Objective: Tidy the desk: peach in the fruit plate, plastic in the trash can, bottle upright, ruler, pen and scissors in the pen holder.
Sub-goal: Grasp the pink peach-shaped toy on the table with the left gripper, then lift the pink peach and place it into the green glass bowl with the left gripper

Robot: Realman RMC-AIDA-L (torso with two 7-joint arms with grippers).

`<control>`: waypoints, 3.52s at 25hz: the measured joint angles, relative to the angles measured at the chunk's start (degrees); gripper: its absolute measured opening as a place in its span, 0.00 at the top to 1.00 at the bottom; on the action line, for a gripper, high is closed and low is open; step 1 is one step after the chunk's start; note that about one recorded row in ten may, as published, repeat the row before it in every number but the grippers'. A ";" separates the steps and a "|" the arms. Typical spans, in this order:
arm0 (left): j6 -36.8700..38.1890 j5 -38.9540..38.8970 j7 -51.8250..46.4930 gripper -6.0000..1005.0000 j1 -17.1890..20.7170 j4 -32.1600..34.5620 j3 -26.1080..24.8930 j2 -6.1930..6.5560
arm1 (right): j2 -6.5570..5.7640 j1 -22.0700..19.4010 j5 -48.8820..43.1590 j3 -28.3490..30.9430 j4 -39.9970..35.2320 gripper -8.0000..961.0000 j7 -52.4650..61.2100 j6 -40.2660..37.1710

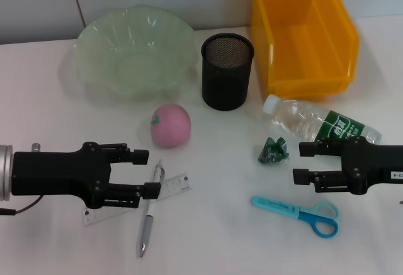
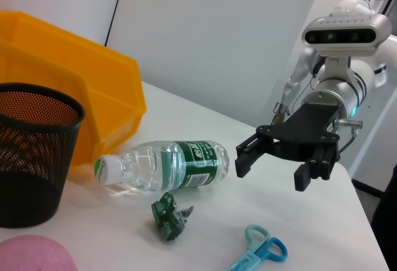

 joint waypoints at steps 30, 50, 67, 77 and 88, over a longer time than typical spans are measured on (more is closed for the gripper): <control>-12.44 0.86 -0.34 0.28 -2.26 6.66 -1.06 -4.12 | -0.15 0.34 0.00 0.00 0.00 0.21 -0.10 0.00; -41.35 6.09 -0.82 0.31 -7.46 3.50 14.65 -6.91 | -0.04 0.27 0.00 0.00 0.00 0.21 -0.04 0.19; -45.07 1.64 -0.72 0.34 -7.47 1.76 17.70 -6.70 | -0.09 0.44 0.00 0.01 0.00 0.21 0.05 0.45; -32.07 0.48 -0.58 0.60 -6.79 2.81 8.58 -6.31 | -0.22 0.30 0.00 0.01 0.00 0.21 0.14 0.45; -25.77 -18.49 9.97 0.68 -4.13 -2.18 -6.26 -6.40 | -0.21 0.18 0.00 0.01 -0.04 0.21 0.14 0.29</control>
